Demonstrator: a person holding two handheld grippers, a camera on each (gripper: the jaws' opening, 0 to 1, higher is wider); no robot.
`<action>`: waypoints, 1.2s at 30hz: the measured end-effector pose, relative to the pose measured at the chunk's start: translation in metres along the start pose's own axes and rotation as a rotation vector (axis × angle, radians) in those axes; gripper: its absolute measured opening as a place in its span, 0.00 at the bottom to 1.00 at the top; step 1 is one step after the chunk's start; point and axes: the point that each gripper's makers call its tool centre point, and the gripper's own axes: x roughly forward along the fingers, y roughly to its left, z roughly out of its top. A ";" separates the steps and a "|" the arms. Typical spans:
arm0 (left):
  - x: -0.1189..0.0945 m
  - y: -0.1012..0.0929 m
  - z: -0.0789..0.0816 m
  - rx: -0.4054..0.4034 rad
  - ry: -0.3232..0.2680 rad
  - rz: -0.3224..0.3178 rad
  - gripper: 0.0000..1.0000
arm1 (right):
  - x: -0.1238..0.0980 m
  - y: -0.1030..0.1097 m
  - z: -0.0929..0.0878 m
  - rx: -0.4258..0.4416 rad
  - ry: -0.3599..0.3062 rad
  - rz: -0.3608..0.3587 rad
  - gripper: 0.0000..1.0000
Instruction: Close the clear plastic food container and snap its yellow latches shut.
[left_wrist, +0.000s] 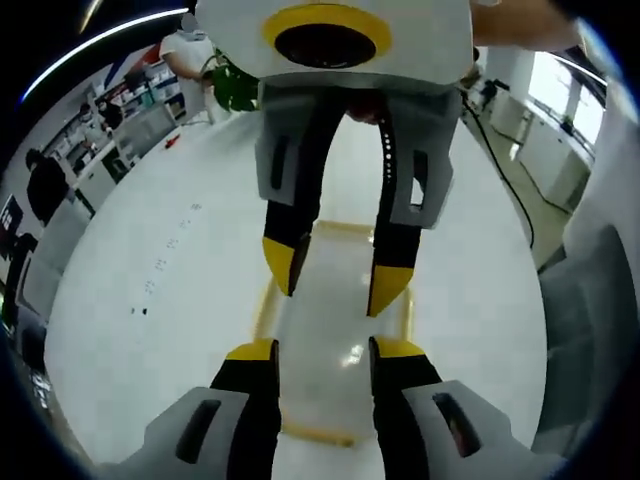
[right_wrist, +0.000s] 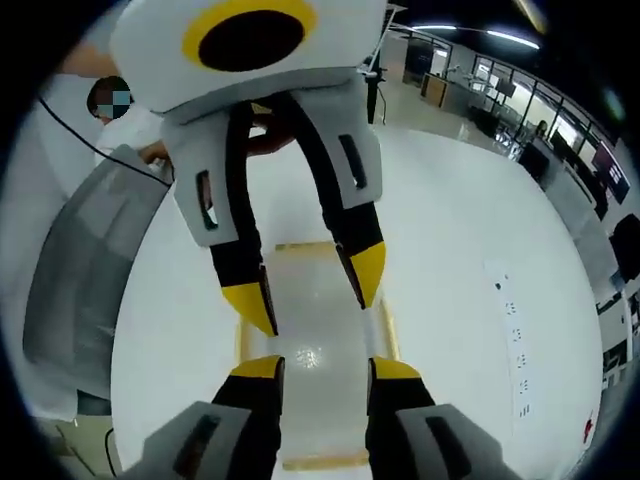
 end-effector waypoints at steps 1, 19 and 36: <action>0.000 -0.001 0.000 0.000 -0.003 -0.002 0.34 | 0.000 -0.001 0.000 -0.001 0.000 -0.002 0.31; 0.006 -0.016 0.007 -0.007 -0.018 0.006 0.33 | 0.000 -0.010 -0.001 -0.002 0.013 -0.004 0.31; 0.008 -0.036 -0.001 0.037 0.020 0.034 0.37 | 0.008 -0.020 0.001 0.015 0.040 0.012 0.34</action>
